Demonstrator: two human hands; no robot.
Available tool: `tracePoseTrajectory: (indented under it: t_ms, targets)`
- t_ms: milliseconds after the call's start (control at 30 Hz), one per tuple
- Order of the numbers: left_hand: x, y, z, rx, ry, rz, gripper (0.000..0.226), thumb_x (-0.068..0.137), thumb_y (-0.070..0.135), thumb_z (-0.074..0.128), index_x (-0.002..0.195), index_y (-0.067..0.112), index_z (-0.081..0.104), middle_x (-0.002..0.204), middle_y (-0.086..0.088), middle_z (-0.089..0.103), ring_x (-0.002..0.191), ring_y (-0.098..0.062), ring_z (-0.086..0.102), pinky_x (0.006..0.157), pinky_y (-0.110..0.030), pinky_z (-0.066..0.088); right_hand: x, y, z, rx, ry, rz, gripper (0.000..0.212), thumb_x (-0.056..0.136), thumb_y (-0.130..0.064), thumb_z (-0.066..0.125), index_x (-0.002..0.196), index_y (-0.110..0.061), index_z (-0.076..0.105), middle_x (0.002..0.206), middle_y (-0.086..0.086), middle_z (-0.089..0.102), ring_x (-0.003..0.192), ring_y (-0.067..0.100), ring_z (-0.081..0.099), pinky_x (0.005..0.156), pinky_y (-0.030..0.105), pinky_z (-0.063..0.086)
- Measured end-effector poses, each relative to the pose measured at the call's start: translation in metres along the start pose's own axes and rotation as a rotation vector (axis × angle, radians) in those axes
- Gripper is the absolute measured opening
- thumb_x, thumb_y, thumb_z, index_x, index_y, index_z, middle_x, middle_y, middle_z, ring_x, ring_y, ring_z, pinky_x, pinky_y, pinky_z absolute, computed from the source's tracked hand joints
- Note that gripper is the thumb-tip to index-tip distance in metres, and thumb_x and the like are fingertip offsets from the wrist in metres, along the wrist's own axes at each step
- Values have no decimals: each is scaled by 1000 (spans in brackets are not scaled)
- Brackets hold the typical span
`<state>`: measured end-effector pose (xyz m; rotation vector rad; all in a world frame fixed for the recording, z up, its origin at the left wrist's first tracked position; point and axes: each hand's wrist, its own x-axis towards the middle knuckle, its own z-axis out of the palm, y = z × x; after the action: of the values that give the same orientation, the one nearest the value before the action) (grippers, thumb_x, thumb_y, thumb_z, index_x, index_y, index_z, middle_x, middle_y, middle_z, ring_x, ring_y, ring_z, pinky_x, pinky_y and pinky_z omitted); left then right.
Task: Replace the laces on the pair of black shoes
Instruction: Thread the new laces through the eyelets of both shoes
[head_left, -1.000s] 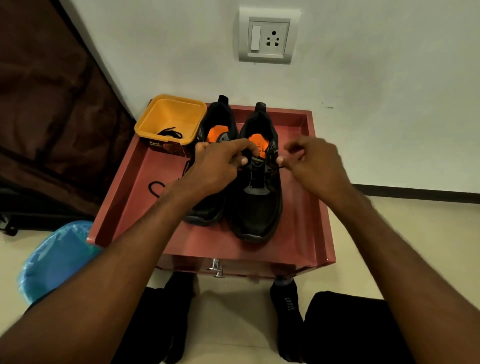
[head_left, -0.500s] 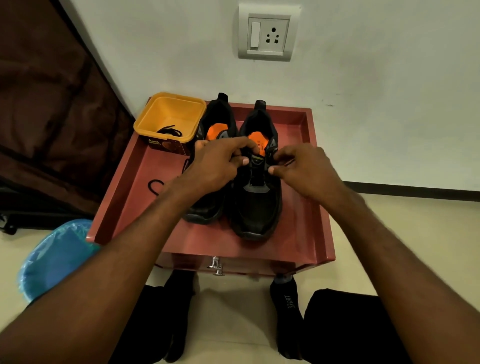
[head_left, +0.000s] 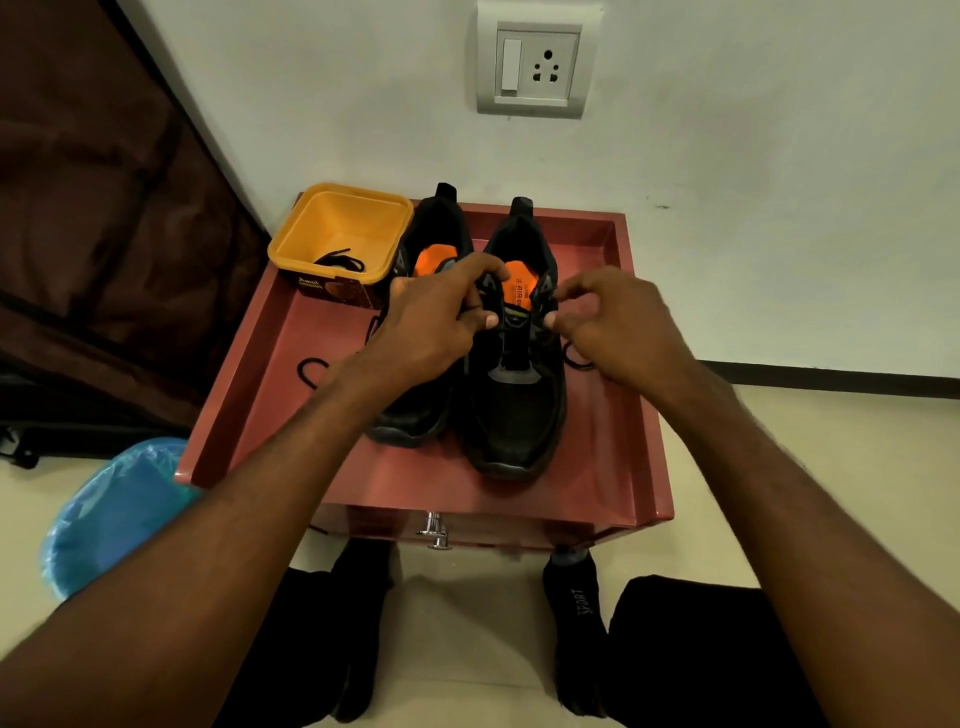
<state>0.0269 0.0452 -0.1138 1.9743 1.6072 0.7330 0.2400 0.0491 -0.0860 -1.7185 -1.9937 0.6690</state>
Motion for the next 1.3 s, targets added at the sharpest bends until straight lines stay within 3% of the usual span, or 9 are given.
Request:
tracePoseTrajectory:
  t_ms: [167,300,500,633,833,1033,1133,1233,1300]
  targets:
    - [0,1,-2,32,17,-37,48,93,22,74,132,29,48,80,10,66,77,0,60,104,-52,41,3,8,-2,-99,-47,54,10,88,-33,81,83,-27,74,91,-9,68,83,12,66,69,27,48]
    - [-2,3,-2,73,18,-55,40,94,23,74,126,26,50,83,9,68,82,-6,61,96,-40,30,4,20,-20,-187,124,180,16,89,-33,79,99,-20,78,106,3,75,96,25,70,78,31,48]
    - [-3,6,-3,214,-14,-23,5,96,26,71,99,29,73,79,16,66,96,-12,65,92,-40,25,2,7,-4,-8,-105,40,34,88,-29,82,120,-23,73,105,-6,72,83,15,70,82,39,61]
    - [-5,8,-4,244,-37,4,18,97,15,68,107,27,76,85,11,63,96,-14,61,89,-40,25,4,12,-5,-62,-87,-4,29,90,-21,78,118,-29,76,80,-9,74,76,12,73,81,40,62]
    - [-5,12,-7,276,-84,6,27,97,9,66,115,28,73,84,4,64,92,-10,53,92,-40,25,6,12,-8,-116,-127,-12,40,96,-7,62,125,-33,73,85,-7,68,71,5,62,74,31,53]
    - [-4,1,-8,292,52,42,18,96,42,68,110,31,72,92,11,56,98,-9,52,89,-41,30,4,8,-20,53,-234,-80,21,99,-22,69,118,-25,76,75,-7,77,77,7,75,81,31,61]
    - [-5,6,-8,42,184,67,25,100,47,59,104,26,72,88,5,64,85,-11,60,79,-47,51,0,-6,-26,325,-220,-181,15,100,-17,67,110,-18,79,85,-7,80,84,2,75,87,24,57]
    - [-8,27,-6,-457,150,-55,36,110,38,45,110,11,70,81,-10,71,75,-9,70,65,-25,54,-2,-17,-22,437,-215,-219,16,95,-14,73,111,-14,79,84,-6,79,71,-5,71,71,10,52]
    - [-9,36,-3,-682,102,-170,45,111,45,36,117,14,69,83,-5,72,81,-7,71,67,-19,51,-1,-21,-15,496,-200,-194,21,91,-15,78,112,-13,78,91,-2,80,84,3,76,78,18,57]
